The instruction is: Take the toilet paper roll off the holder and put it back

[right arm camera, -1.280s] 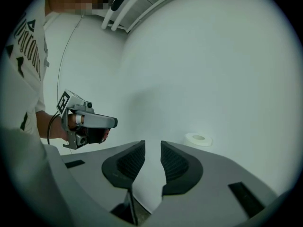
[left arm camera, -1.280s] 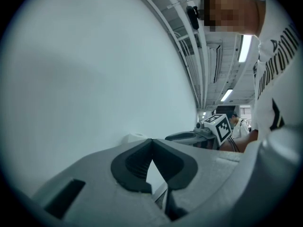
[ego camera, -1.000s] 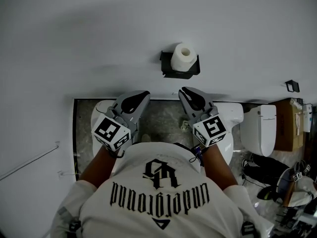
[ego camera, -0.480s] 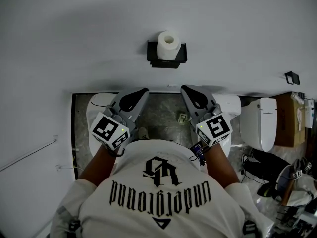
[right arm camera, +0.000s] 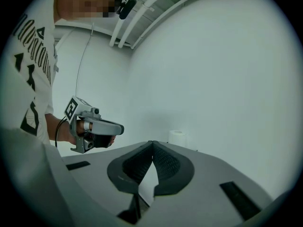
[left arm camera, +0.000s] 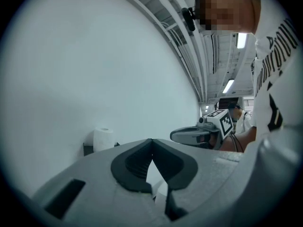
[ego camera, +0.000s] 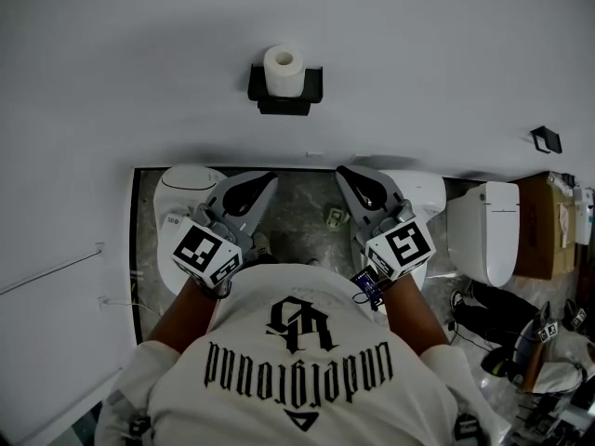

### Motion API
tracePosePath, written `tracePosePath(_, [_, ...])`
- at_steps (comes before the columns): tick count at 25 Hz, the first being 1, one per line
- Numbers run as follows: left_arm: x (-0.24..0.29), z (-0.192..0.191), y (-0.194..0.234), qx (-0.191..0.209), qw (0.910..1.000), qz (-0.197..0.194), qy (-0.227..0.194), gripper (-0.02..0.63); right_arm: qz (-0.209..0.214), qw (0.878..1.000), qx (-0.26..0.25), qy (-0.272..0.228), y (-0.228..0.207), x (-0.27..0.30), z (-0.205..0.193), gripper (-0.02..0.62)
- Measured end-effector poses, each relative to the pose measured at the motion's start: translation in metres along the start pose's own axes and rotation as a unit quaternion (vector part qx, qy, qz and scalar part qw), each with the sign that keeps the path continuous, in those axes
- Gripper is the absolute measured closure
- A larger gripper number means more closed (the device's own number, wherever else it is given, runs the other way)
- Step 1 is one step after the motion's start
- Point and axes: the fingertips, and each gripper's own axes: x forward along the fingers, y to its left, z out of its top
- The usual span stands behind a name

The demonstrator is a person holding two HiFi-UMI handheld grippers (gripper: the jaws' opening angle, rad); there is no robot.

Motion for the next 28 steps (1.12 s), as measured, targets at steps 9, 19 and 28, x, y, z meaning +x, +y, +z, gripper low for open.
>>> tracePosePath(9, [-0.003, -0.006, -0.062, 0.002, 0.9996, 0.027, -0.004, 0.594, 0.032, 0.999, -0.001, -0.003, 0.011, -0.057, -0.010, 0.581])
tracePosePath(19, [-0.017, -0.017, -0.123, 0.003, 0.9986, 0.052, -0.009, 0.594, 0.061, 0.998, -0.007, -0.001, 0.031, -0.113, -0.022, 0.581])
tracePosePath(28, [-0.024, -0.020, -0.150, 0.008, 0.9977, 0.065, -0.015, 0.594, 0.077, 0.997, -0.012, -0.004, 0.041, -0.141, -0.028, 0.581])
